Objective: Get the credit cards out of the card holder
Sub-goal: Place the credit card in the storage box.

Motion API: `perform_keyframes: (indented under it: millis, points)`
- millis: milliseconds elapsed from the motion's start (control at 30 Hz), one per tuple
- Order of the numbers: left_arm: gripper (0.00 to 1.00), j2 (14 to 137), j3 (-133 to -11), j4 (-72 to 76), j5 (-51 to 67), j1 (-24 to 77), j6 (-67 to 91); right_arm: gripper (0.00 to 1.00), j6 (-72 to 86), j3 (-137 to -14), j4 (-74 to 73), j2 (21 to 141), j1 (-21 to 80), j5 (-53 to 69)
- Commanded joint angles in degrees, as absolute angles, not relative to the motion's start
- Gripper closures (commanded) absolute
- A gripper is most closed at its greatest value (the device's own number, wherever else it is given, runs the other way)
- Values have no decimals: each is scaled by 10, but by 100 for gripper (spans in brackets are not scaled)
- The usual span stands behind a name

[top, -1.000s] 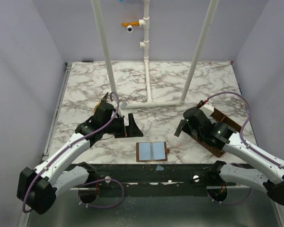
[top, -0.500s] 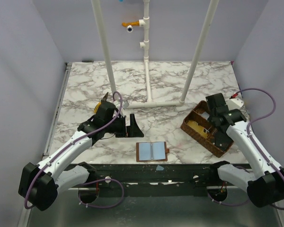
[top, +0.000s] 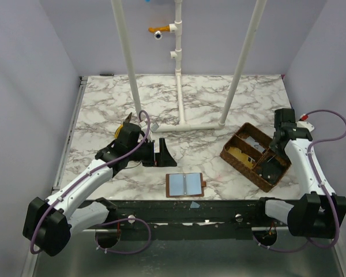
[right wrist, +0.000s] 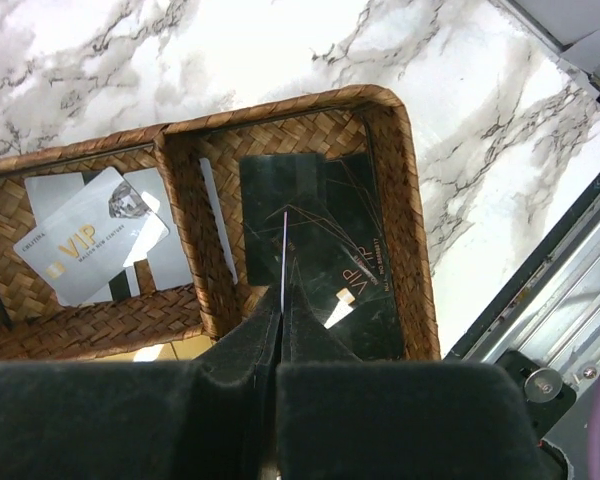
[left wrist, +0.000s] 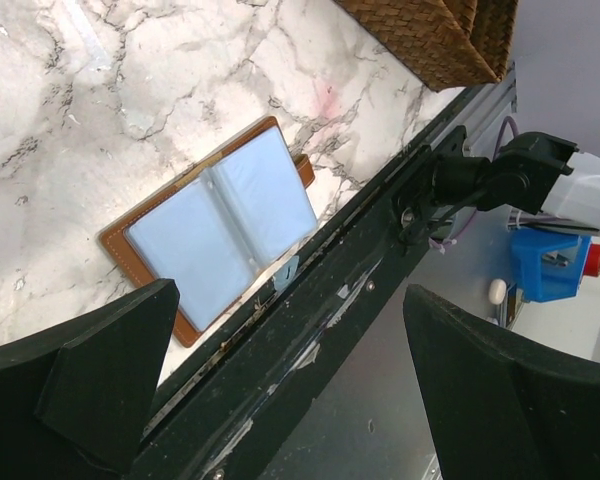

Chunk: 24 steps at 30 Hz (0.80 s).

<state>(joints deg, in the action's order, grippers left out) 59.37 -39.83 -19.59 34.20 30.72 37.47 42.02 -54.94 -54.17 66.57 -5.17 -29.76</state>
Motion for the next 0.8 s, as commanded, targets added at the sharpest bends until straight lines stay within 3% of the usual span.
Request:
perform_keyframes:
  millis: [0,300,367,467,567,767]
  points:
    - [2,597,-398,-173,364,307,366,99,399,-568,-560,678,-59,-275]
    - [2,595,-395,-169,366,307,366,95,393,-566,-554,679,-63,-267]
    - [2,595,-393,-169,366,307,365,80,393,-567,-554,678,-64,-267]
    - [2,597,-391,-168,367,307,365,44,393,-569,-555,672,-63,-262]
    - [2,596,-392,-168,366,308,365,27,386,-573,-553,662,-63,-249]
    - [2,599,-393,-170,367,307,364,5,370,-583,-551,652,-64,-212]
